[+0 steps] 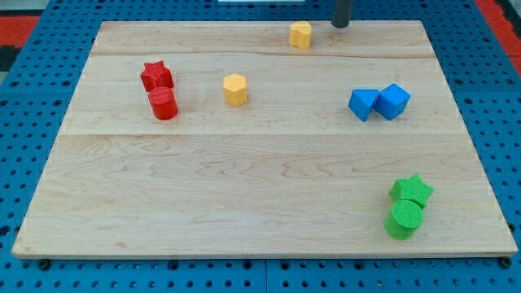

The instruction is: Move the yellow heart to the top of yellow hexagon

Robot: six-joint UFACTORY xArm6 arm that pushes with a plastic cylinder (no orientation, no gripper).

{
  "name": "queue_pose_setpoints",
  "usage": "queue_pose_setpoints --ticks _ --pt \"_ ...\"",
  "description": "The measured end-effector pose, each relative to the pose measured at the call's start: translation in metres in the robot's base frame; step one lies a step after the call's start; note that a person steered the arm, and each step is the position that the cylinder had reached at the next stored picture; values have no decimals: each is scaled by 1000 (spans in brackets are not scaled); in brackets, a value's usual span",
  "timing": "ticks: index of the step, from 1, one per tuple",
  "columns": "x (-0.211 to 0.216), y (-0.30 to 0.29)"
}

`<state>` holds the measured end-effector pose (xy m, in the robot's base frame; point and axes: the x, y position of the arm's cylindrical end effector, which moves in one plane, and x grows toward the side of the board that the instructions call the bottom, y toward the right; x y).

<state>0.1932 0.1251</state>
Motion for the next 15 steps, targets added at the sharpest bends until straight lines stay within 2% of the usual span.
queue_pose_setpoints --ticks 1,2,3,5,7,8,9,11,13,14,15 --pt "27 -28" --pt "32 -82" --pt "17 -86" --pt "42 -152" --pt "53 -81" --pt "89 -81" --pt "112 -124" --pt "79 -33" --pt "64 -140" --pt "90 -168" --pt "124 -168"
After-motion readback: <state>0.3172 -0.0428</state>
